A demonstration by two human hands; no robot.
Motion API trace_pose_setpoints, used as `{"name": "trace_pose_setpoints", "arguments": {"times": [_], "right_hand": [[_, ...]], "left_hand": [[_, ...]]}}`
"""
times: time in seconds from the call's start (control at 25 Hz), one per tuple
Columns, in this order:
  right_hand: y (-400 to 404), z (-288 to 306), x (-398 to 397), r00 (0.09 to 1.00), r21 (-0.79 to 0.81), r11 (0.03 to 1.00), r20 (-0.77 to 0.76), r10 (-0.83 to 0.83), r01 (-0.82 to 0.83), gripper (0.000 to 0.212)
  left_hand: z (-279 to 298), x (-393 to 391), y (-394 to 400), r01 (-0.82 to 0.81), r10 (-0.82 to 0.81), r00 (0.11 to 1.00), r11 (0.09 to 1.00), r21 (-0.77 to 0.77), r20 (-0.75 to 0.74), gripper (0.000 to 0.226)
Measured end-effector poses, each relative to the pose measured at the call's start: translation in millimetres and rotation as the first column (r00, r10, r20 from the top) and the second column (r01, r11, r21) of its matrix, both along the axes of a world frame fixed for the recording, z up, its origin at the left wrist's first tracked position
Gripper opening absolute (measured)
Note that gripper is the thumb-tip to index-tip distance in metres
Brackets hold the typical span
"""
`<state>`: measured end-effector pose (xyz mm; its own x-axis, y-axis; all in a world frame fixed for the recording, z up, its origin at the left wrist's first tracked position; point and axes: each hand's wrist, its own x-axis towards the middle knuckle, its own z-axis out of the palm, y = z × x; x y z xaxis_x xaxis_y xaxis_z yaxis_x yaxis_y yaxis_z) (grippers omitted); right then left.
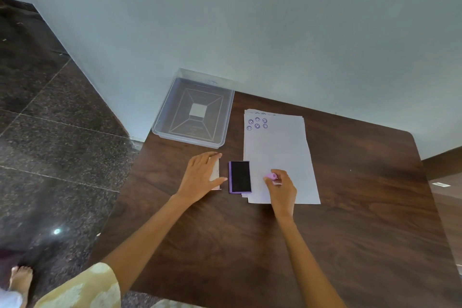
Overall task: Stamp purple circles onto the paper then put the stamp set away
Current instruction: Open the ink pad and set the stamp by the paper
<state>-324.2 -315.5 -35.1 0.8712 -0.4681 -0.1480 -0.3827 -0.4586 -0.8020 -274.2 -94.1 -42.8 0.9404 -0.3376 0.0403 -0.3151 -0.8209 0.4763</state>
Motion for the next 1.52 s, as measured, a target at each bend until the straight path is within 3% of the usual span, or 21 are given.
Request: {"name": "trace_pose_setpoints", "arguments": {"times": [0.16, 0.36, 0.48, 0.72, 0.84, 0.96, 1.08, 1.4, 1.52], "right_hand": [[20, 11, 9, 0.997, 0.175, 0.982, 0.036, 0.062, -0.067, 0.022], [36, 13, 11, 0.998, 0.29, 0.957, 0.053, -0.017, 0.001, 0.022], [35, 10, 10, 0.999, 0.29, 0.957, 0.031, 0.02, -0.028, 0.024], [46, 12, 13, 0.983, 0.271, 0.945, 0.028, 0.181, -0.182, 0.021], [50, 14, 16, 0.99, 0.332, 0.932, 0.037, 0.138, -0.142, 0.018], [49, 14, 17, 0.996, 0.397, 0.914, 0.065, 0.06, -0.081, 0.02], [49, 11, 17, 0.998, 0.378, 0.924, 0.057, 0.041, -0.06, 0.023], [58, 9, 20, 0.996, 0.539, 0.839, 0.007, -0.091, 0.073, 0.015], [57, 11, 22, 0.991, 0.567, 0.816, -0.001, -0.132, 0.11, 0.022]], "left_hand": [[13, -6, -41, 0.059, -0.05, 0.998, 0.973, -0.225, 0.045, 0.046], [18, -3, -53, 0.006, 0.016, 0.993, 0.982, -0.19, 0.114, 0.032], [17, 0, -48, 0.033, -0.025, 0.998, 0.987, -0.156, 0.055, 0.032], [9, -1, -16, -0.003, -0.027, 0.994, 0.965, -0.262, -0.11, 0.026], [0, 3, 12, -0.167, 0.131, 0.981, 0.946, -0.278, -0.145, 0.026], [-11, 9, 47, -0.384, 0.363, 0.923, 0.887, -0.257, -0.125, 0.028], [-22, 9, 72, -0.464, 0.455, 0.886, 0.868, -0.178, -0.091, 0.028], [-33, 4, 81, -0.387, 0.386, 0.921, 0.922, -0.012, -0.061, 0.038], [-26, 1, 72, -0.358, 0.356, 0.934, 0.931, -0.065, -0.037, 0.051]]}}
